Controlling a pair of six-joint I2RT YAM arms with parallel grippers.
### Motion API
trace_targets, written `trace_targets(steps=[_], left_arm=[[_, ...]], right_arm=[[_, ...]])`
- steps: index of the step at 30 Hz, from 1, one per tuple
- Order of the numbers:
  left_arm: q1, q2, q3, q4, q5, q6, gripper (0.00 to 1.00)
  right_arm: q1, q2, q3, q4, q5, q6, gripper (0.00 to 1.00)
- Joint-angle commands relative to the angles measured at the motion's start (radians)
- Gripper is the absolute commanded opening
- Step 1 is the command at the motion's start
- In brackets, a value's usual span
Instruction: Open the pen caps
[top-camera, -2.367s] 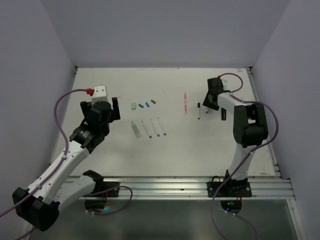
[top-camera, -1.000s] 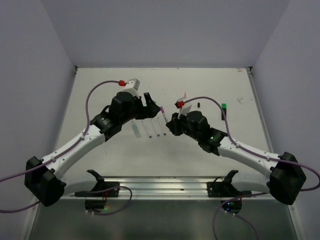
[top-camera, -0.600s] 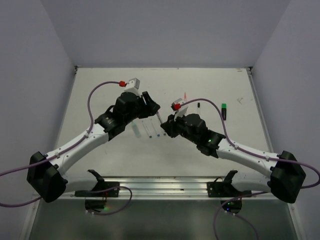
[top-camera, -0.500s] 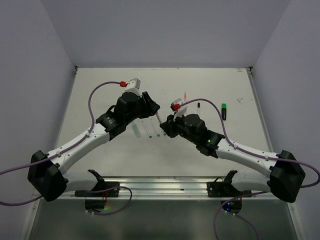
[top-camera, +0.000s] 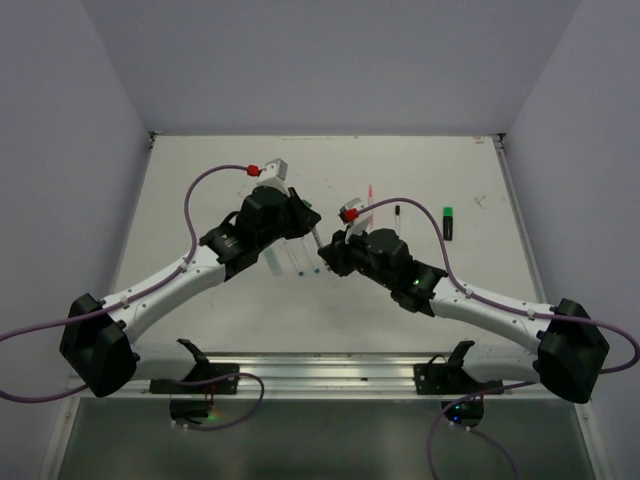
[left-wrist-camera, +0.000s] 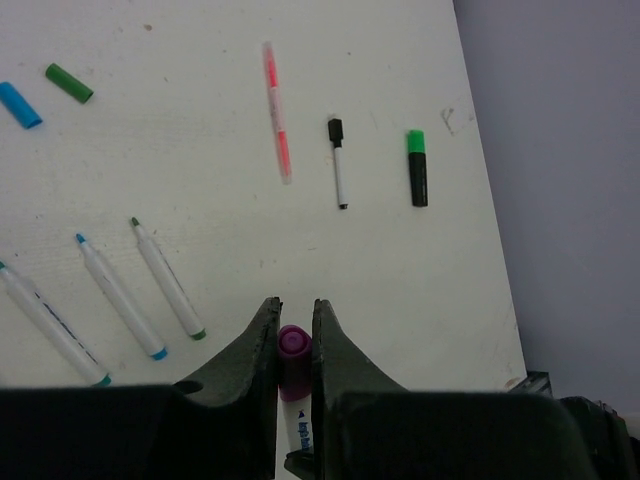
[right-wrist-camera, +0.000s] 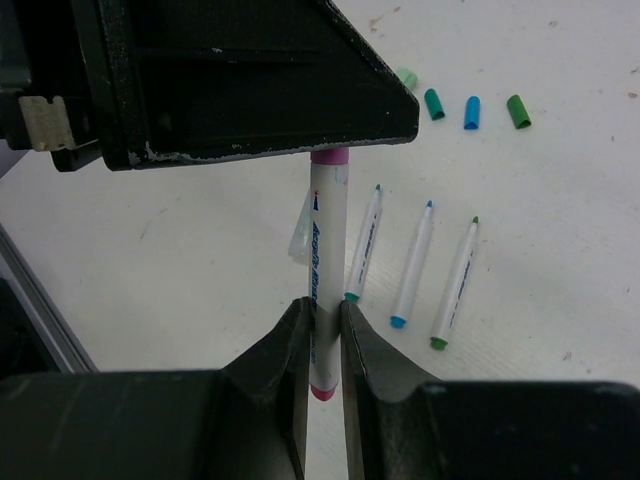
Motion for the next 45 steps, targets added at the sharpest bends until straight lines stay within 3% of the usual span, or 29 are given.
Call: trace_targets(steps=[1, 2, 5, 6, 9, 16, 28, 31, 35, 37, 45], left_arm=[[-0.008, -0.010, 0.006, 0.044, -0.041, -0.001, 0.08], [-0.008, -0.013, 0.004, 0.044, -0.049, -0.001, 0.04], [-0.006, -0.029, -0.005, 0.050, -0.055, 0.000, 0.00], [-0.008, -0.033, -0.006, 0.053, -0.055, 0.002, 0.00], [-0.008, -0.047, -0.022, 0.061, -0.051, 0.013, 0.00], [-0.008, -0.082, -0.071, 0.119, 0.003, 0.042, 0.00], [-0.008, -0.122, -0.143, 0.228, 0.040, 0.062, 0.00], [-0.008, -0.125, -0.149, 0.249, 0.052, 0.062, 0.00], [-0.008, -0.128, -0.148, 0.256, 0.043, 0.063, 0.00], [-0.008, -0.131, -0.148, 0.271, 0.040, 0.062, 0.00], [-0.008, -0.170, -0.096, 0.380, -0.054, 0.083, 0.00]], right_arm=[[0.007, 0.001, -0.009, 0.062, 0.020, -0.017, 0.00], [0.007, -0.001, -0.014, 0.067, 0.017, -0.014, 0.00], [0.007, -0.002, -0.034, 0.091, 0.002, -0.004, 0.14], [0.005, -0.004, -0.045, 0.101, -0.001, -0.001, 0.26], [0.003, 0.001, -0.054, 0.124, -0.021, 0.021, 0.43], [0.005, 0.053, -0.011, 0.128, -0.060, 0.032, 0.48], [0.005, 0.102, 0.060, 0.139, -0.060, 0.000, 0.40], [0.003, 0.104, 0.061, 0.137, -0.055, -0.002, 0.30], [0.003, 0.102, 0.049, 0.121, -0.040, -0.008, 0.07], [0.003, 0.099, 0.034, 0.116, -0.040, -0.011, 0.00], [0.002, 0.091, -0.051, 0.082, -0.047, -0.036, 0.00]])
